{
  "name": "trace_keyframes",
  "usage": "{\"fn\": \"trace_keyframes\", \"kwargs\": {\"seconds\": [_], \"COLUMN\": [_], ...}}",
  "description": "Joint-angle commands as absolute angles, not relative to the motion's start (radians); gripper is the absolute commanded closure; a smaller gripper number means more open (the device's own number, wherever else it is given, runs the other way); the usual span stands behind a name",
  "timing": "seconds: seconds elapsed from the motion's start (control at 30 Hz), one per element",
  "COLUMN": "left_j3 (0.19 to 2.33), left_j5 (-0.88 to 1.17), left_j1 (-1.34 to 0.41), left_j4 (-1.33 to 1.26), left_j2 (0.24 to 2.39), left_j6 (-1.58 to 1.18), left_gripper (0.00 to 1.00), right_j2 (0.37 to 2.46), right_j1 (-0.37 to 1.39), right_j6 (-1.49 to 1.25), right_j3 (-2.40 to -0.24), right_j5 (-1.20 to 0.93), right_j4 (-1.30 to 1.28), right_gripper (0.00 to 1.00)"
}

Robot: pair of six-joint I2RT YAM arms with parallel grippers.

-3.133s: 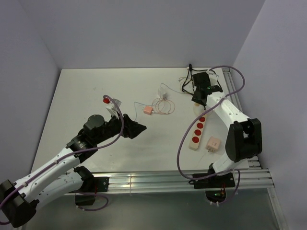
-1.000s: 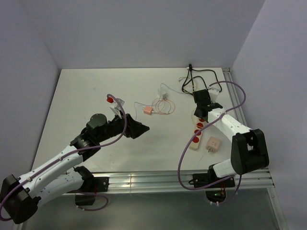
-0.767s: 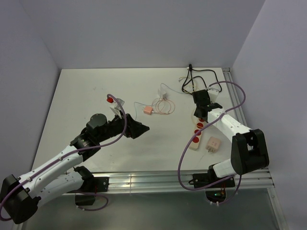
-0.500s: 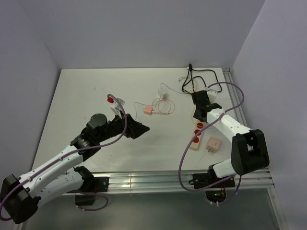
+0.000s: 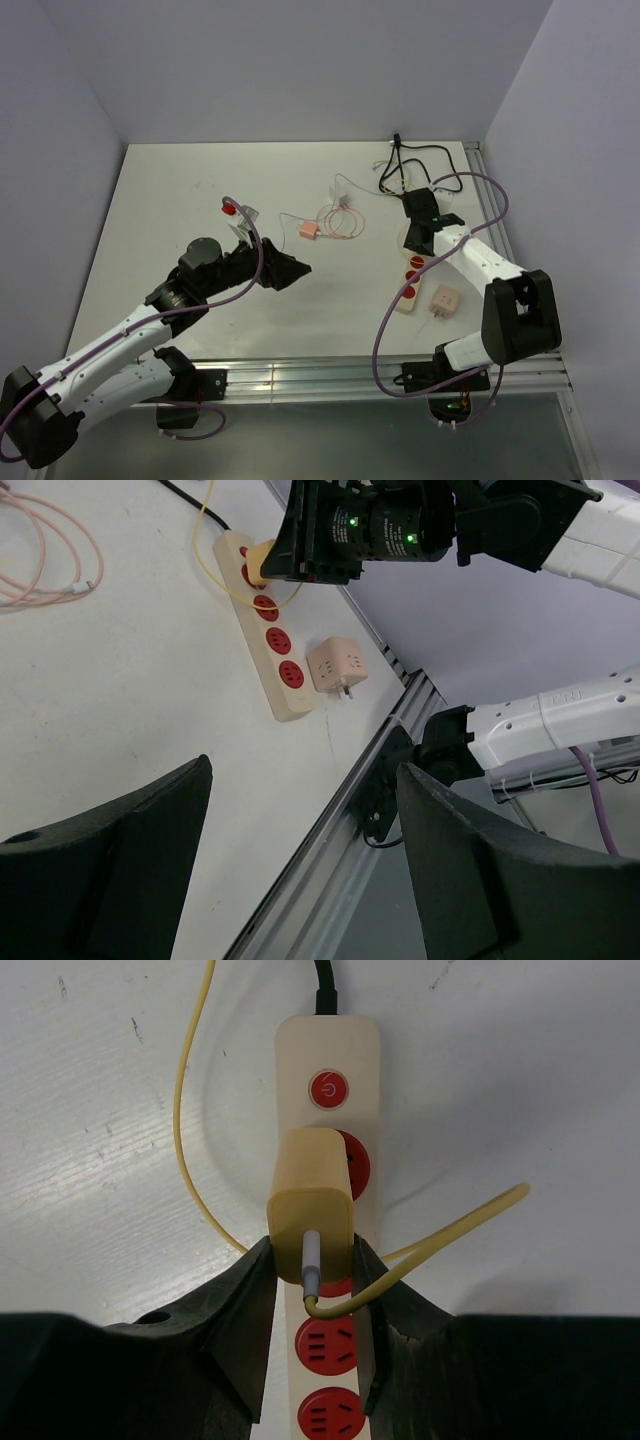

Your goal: Insert the plug

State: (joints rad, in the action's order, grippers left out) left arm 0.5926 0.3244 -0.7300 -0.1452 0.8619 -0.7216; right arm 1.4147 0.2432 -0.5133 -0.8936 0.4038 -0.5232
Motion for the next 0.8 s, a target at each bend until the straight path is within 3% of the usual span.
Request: {"fn": "trace_keyframes", "kwargs": {"seconds": [0.0,0.27,0.77], "left_j3": [0.584,0.583,0.606], "left_j5": [0.334,0.344,0.400], "left_j1": [-0.733,-0.732,-0.732], "left_j4": [-0.172,-0.175,-0.130], "left_j2": [0.850,0.838,0.828], "left_j6": [-0.718,-0.730,-0.715], "left_gripper": [0.20,0.20,0.20], "right_j2": [1.373,1.385,1.393], "right_j1": [0.218,0.130,0.066], "right_j6": [-0.473,-0.413,-0.431], "right_j3": [-0.937,-1.052,-1.029], "right_j5": [0.385,0.261,0.110], "right_j4": [-0.626,-0.695,-0.666], "right_gripper": [1.00,1.00,1.00]}}
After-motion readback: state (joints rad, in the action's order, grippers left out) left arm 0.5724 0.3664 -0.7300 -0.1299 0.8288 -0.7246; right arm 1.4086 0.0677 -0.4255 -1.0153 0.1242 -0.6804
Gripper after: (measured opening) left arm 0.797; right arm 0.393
